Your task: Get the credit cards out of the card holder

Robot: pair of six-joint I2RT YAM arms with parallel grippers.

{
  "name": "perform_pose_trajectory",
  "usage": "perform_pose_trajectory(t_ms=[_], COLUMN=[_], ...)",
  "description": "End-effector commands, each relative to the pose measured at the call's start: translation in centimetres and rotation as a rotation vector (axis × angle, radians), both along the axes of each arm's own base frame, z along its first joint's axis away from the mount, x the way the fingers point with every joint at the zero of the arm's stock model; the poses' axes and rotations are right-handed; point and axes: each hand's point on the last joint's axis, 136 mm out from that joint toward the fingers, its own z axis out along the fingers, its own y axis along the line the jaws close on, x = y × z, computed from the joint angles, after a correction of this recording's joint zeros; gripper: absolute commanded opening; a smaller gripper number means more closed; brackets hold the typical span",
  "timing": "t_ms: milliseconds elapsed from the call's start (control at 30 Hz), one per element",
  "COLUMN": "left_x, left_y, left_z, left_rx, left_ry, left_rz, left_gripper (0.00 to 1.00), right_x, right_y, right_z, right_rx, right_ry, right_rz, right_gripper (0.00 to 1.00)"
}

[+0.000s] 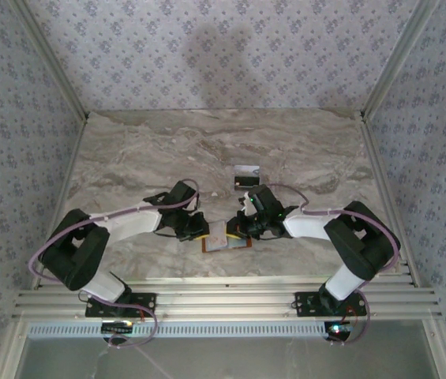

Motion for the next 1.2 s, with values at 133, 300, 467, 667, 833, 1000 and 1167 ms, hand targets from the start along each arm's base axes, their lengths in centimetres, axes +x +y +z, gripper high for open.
perform_pose_trajectory(t_ms=[133, 300, 467, 667, 833, 1000, 1167], left_x=[0.5, 0.0, -0.6, -1.2, -1.2, -1.4, -1.3], left_y=[-3.2, -3.6, -3.0, -1.2, -0.2, 0.2, 0.3], left_z=[1.6, 0.4, -1.3, -2.9, -2.7, -2.8, -2.8], left_rx=[-0.167, -0.175, -0.142, -0.037, 0.028, 0.055, 0.056], left_ry=[-0.013, 0.017, 0.047, 0.072, 0.059, 0.063, 0.061], left_rz=[-0.024, -0.03, -0.018, -0.003, -0.014, -0.017, -0.013], left_gripper=[0.26, 0.44, 0.52, 0.56, 0.57, 0.57, 0.57], right_x=[-0.3, -0.2, -0.3, -0.3, -0.2, -0.2, -0.1], right_y=[0.6, 0.6, 0.7, 0.6, 0.3, 0.0, -0.6], right_z=[-0.2, -0.1, 0.1, 0.2, 0.3, 0.2, 0.2], right_rx=[-0.008, -0.009, -0.006, -0.008, -0.016, -0.019, -0.037], right_ry=[0.008, 0.008, 0.007, 0.005, -0.002, 0.0, -0.005], right_rz=[0.032, 0.034, 0.039, 0.036, 0.027, 0.022, 0.005], right_gripper=[0.08, 0.08, 0.08, 0.07, 0.05, 0.02, 0.01])
